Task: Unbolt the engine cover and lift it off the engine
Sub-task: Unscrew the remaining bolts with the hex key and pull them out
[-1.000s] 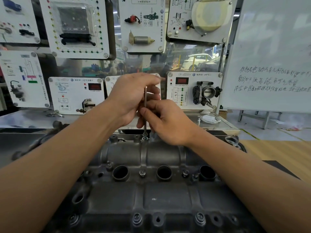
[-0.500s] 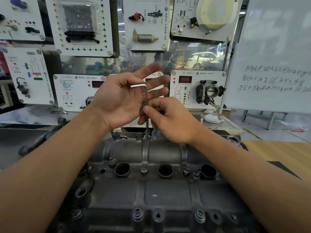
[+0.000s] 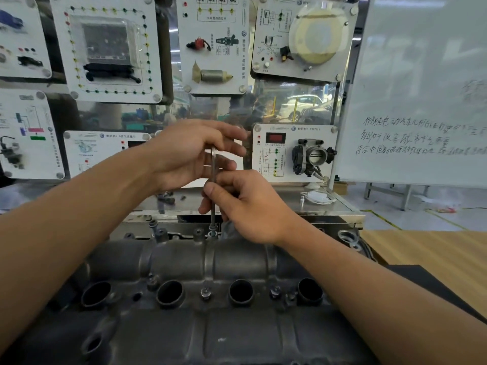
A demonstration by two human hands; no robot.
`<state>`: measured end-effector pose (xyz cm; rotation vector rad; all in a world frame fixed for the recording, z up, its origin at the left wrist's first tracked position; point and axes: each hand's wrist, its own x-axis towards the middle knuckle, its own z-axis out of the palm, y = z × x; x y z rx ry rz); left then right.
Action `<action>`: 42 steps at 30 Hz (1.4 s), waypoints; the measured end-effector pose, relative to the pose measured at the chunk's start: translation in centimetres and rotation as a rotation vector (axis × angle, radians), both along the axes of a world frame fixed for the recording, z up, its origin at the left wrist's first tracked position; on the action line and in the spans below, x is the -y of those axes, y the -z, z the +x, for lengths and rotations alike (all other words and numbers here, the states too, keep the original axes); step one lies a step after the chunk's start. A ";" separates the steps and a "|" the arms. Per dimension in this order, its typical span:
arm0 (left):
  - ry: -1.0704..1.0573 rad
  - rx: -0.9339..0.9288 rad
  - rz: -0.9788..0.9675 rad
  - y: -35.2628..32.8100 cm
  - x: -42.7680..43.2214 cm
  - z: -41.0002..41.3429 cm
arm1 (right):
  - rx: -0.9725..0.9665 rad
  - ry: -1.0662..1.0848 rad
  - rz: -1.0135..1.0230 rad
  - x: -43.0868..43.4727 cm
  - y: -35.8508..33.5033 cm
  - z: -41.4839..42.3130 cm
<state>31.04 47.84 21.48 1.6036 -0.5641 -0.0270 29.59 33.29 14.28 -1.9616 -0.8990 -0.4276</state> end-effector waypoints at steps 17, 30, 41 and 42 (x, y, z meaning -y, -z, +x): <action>-0.107 0.244 -0.016 1.4 0.8 -0.8 | 0.035 0.005 -0.016 -0.1 0.1 -0.2; 0.548 -0.183 -0.313 1.9 -1.9 -0.5 | -0.022 -0.028 0.065 0.2 -0.1 -0.3; 0.236 0.030 0.070 0.9 0.0 -1.0 | 0.034 0.011 0.028 -0.1 -0.1 -0.4; 0.113 0.040 0.042 0.8 0.6 -1.1 | 0.038 0.014 0.016 -0.2 -0.1 -0.5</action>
